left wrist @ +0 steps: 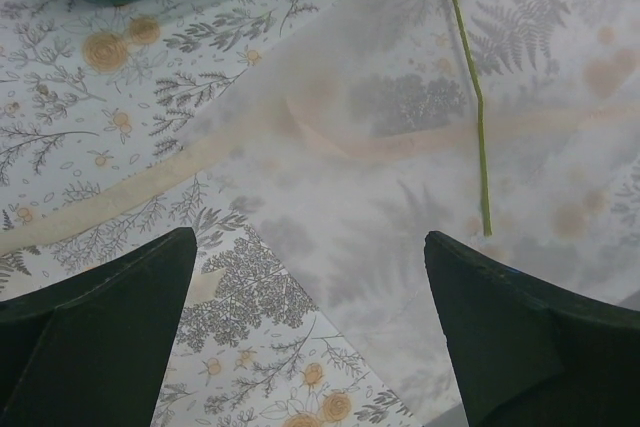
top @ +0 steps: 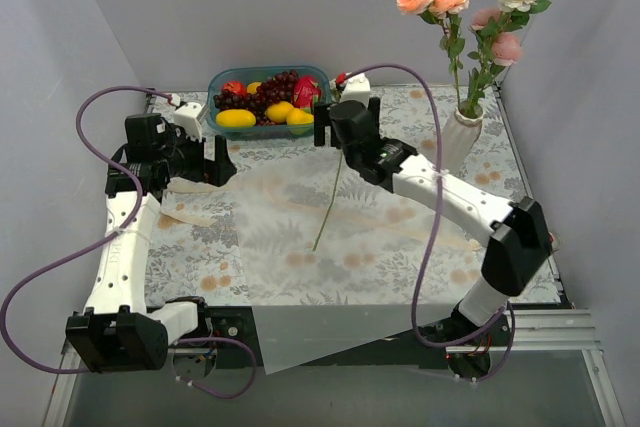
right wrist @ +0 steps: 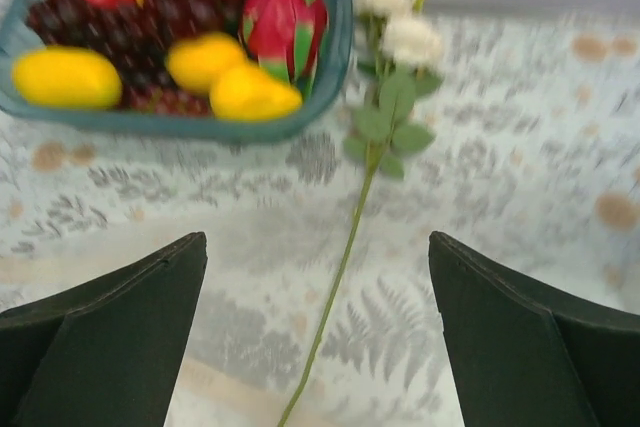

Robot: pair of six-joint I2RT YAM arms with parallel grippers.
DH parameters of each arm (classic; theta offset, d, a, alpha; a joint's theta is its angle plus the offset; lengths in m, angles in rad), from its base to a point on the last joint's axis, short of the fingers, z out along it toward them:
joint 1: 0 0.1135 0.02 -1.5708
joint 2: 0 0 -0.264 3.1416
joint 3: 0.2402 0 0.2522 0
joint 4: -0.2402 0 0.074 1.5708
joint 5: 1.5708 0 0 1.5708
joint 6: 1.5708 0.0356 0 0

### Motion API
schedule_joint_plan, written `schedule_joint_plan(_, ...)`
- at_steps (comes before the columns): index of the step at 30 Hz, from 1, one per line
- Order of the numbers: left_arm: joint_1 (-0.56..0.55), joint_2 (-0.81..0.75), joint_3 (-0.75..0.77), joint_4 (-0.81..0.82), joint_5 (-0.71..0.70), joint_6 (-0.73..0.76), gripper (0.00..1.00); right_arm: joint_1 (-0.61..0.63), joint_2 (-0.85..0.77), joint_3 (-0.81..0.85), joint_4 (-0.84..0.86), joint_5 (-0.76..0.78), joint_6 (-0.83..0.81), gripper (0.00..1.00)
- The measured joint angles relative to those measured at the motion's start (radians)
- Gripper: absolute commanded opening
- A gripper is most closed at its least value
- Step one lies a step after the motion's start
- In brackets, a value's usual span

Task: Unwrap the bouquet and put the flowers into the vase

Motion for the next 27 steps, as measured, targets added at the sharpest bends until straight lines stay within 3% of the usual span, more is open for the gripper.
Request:
schedule_joint_plan(5,0.0,-0.019,0.0,0.028,-0.011,-0.014,0.98,-0.024,0.174,0.019,-0.187,-0.08,0.237,0.91)
schedule_joint_plan(9,0.0,-0.006,0.0,0.028,-0.012,-0.018,0.98,-0.066,0.28,0.02,-0.248,-0.1,0.337,0.86)
schedule_joint_plan(27,0.0,0.017,-0.007,0.008,-0.011,0.011,0.98,-0.142,0.568,0.225,-0.214,-0.08,0.359,0.68)
